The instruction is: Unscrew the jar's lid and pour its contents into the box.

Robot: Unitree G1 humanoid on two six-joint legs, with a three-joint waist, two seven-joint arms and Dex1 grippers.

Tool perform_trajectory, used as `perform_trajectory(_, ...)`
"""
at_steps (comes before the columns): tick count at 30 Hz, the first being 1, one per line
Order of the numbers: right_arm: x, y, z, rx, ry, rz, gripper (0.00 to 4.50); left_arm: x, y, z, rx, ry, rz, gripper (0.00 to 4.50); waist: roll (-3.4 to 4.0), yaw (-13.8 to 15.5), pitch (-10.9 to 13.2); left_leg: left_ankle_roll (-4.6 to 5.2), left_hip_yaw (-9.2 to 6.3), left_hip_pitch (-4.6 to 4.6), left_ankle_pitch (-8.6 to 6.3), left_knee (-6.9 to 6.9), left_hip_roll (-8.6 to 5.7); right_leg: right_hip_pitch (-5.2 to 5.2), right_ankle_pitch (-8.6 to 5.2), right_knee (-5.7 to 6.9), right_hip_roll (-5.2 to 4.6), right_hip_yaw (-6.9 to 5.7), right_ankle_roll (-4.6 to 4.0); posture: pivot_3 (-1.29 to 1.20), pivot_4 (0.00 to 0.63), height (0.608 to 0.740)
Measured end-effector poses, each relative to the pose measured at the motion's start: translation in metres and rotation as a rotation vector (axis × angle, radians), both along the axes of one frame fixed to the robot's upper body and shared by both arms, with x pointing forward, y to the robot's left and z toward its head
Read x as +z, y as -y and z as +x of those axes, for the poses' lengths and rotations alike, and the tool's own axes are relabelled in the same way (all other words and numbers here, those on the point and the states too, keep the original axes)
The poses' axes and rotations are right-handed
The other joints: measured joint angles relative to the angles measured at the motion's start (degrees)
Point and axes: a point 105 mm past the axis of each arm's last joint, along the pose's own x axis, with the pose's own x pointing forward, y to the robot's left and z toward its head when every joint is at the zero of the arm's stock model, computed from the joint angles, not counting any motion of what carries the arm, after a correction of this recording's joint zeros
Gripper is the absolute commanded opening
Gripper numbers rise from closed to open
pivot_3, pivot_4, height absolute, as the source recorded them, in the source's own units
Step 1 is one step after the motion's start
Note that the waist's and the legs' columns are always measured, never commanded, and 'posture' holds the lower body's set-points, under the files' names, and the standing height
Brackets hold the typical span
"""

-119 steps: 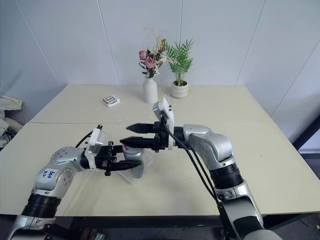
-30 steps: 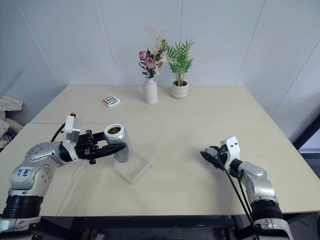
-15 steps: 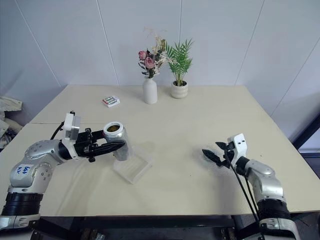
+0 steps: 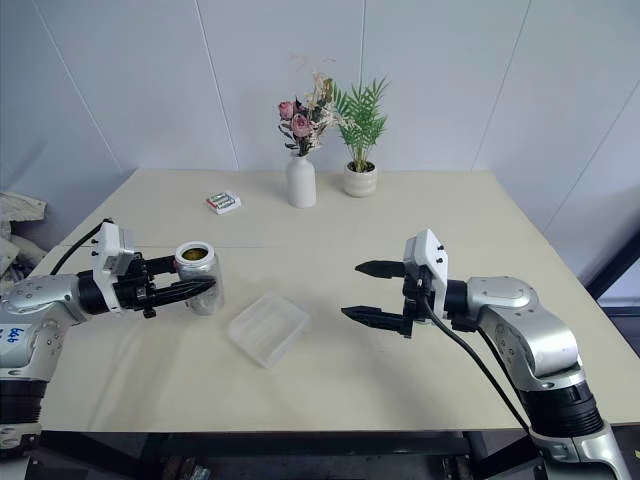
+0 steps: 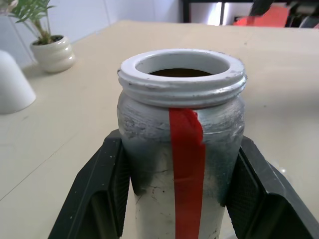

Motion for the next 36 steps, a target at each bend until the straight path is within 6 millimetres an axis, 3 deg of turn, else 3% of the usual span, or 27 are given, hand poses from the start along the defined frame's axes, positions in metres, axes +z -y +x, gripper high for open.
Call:
perform_trajectory(8,0.013,0.026,-0.014,-0.02,0.073,-0.084,4.45,-0.011,-0.015,0.016,0.146,-0.005,0.089,2.2,-0.01,1.2,0.0,0.03,0.03,-0.01,-0.02,0.01,0.0,-0.01,0.0,-0.04,-0.01,-0.01,0.0,0.0,0.15,0.74)
perform_trajectory(18,0.028,0.025,-0.019,-0.013,0.147,-0.053,4.45,-0.011,-0.007,0.025,0.144,0.029,0.152,2.2,-0.01,1.1,0.0,0.03,0.06,0.0,-0.02,0.01,0.01,-0.02,0.0,-0.02,-0.01,0.0,0.0,0.0,0.15,0.74)
perform_trajectory(25,0.02,0.024,-0.023,-0.003,0.131,-0.055,4.45,-0.006,0.0,0.027,0.105,0.054,0.171,2.2,-0.01,1.3,0.0,0.03,0.07,-0.01,-0.02,0.02,-0.01,0.0,0.01,-0.02,-0.02,0.0,0.01,0.0,0.15,0.74)
perform_trajectory(30,0.012,0.024,-0.022,-0.017,0.108,-0.039,4.45,-0.01,0.021,0.029,0.038,0.077,0.213,2.2,-0.02,1.3,0.0,0.03,0.06,-0.02,-0.02,0.06,0.0,0.0,0.01,0.01,-0.01,0.0,0.01,0.0,0.15,0.74)
perform_trajectory(33,0.011,0.025,-0.021,-0.027,0.109,-0.032,4.45,0.002,0.028,0.031,0.026,0.179,0.28,2.2,-0.02,1.2,0.0,0.03,0.07,-0.01,-0.02,0.07,0.0,0.0,0.02,0.02,-0.01,0.01,0.03,0.0,0.15,0.74)
perform_trajectory(36,0.008,0.025,-0.02,-0.042,0.097,-0.017,4.45,0.025,0.036,0.044,0.111,0.51,0.517,2.2,-0.02,1.5,0.0,0.02,0.05,-0.01,-0.02,0.1,-0.01,0.0,0.03,0.02,0.0,0.01,0.05,0.0,0.15,0.74)
